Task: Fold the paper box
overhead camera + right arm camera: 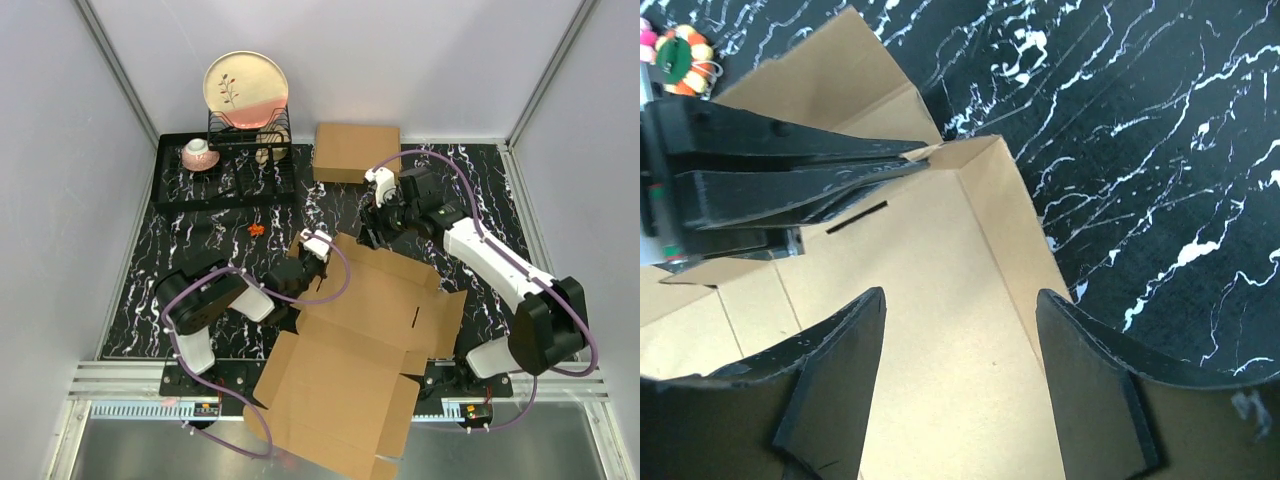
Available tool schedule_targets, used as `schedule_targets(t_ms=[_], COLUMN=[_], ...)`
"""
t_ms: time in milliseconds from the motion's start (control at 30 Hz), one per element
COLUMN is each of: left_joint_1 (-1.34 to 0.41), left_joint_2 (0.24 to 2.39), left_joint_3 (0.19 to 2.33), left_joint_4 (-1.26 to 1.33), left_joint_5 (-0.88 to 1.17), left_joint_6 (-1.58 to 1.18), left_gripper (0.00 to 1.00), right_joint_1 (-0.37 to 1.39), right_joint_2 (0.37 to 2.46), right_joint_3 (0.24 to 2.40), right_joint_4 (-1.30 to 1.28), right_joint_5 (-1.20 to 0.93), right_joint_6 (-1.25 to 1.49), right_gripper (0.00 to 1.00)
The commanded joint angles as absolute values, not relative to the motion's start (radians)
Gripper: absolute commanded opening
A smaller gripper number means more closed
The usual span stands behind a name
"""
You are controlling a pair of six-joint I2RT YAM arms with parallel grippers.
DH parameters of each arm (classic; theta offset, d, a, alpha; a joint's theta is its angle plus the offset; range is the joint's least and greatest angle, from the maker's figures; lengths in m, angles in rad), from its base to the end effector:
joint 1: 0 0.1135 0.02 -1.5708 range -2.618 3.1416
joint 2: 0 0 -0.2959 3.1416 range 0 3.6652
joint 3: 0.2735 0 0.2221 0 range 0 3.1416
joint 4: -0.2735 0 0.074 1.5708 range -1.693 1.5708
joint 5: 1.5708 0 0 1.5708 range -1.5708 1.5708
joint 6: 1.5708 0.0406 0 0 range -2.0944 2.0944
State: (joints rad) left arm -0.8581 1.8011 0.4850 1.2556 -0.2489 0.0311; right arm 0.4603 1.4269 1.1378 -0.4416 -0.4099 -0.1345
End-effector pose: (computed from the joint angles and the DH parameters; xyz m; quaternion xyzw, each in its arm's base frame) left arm 0.2120 -0.2300 0.2029 0.2340 0.6889 -0.1905 0.6591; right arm 0.2459 0.1400 0.3286 -0.3413 0.8304 0.2481 0.3638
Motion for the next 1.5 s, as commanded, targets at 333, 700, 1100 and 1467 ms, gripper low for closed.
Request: schedule_targets(t_ms=[333,700,1100,1467], left_joint_1=[-0.870,-0.885,-0.893,-0.893], left_joint_2=[1.712,1.724,1.741,1.753], left_joint_3=[0.480,0.483,0.491,0.511], left_joint_4=[1.667,1.667,1.667,1.669], left_joint_5=[-0.218,-0.219,-0.242,-0.279], left_joint_6=[0.127,0.121,0.138,0.143], left_gripper=[0.00,0.00,0.00,0.00], right_joint_1=[0.468,0.468,0.466,0.468], right_joint_2=[1.532,1.695,1.761,1.766], right_joint_3=[1.141,1.218,1.232,1.212], right_joint_4=[-0.345,-0.296,-0.290,-0.307], right_joint_5=[-0.344,-0.344,-0.503,-0.531], right_joint_6=[-0.198,-0.210,-0.186,-0.161], right_gripper=[0.65,0.63,0.42,0.16])
